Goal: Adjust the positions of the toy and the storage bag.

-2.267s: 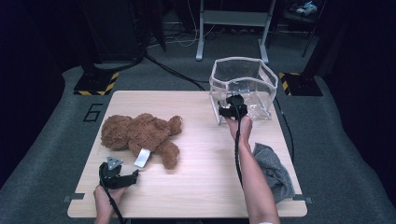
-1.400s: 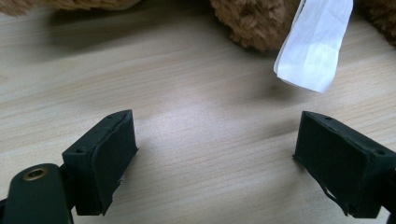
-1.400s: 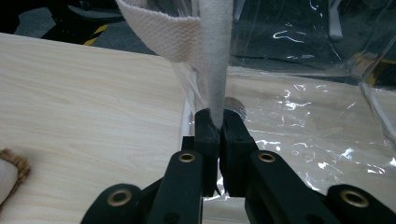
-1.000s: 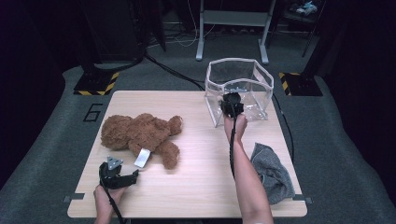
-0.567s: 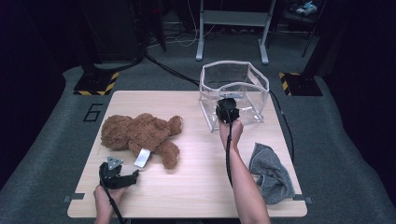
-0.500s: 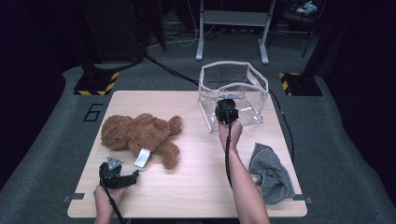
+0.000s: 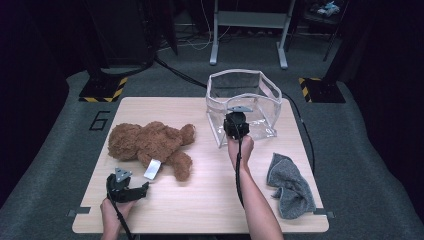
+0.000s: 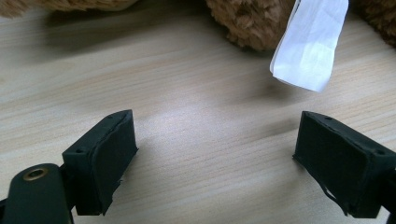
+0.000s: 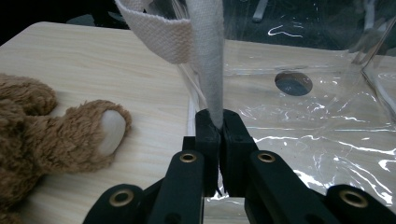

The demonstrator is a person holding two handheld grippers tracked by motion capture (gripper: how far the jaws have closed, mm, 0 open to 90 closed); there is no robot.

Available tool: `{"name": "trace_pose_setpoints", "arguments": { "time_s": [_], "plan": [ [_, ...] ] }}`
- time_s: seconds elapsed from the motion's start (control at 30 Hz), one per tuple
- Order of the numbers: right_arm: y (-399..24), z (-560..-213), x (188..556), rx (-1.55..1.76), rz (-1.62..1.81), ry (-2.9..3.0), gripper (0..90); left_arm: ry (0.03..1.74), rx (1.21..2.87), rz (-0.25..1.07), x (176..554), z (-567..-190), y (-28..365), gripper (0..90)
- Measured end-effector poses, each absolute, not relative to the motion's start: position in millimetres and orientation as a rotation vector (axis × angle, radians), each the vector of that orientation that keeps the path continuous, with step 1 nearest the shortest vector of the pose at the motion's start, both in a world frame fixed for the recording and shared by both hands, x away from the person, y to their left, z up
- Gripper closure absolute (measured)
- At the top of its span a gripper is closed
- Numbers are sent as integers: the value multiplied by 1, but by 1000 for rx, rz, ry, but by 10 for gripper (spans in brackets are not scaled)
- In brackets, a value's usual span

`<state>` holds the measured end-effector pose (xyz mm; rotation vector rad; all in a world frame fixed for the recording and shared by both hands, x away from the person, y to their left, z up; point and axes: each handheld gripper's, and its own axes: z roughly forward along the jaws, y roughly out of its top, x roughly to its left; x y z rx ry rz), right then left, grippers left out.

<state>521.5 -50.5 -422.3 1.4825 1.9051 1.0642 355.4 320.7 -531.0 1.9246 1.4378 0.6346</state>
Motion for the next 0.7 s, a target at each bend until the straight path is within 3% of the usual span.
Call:
{"name": "trace_pose_setpoints", "arguments": {
  "time_s": [0.2,0.23,0.27,0.4,0.7],
  "plan": [
    [-45,-422,517,1456,1069,1949,849,1437,1924,632,355,-531,321,120],
    [-46,-421,517,1454,1080,1959,811,1437,1924,632,355,-531,321,120],
    [-48,-420,518,1448,1087,1982,695,1437,1925,632,355,-531,321,119],
    [-60,-414,513,1429,1100,2029,558,1443,1916,627,355,-531,320,119],
    [-137,-399,500,1472,1059,2008,471,1443,1916,627,355,-531,320,119]
  ]
}}
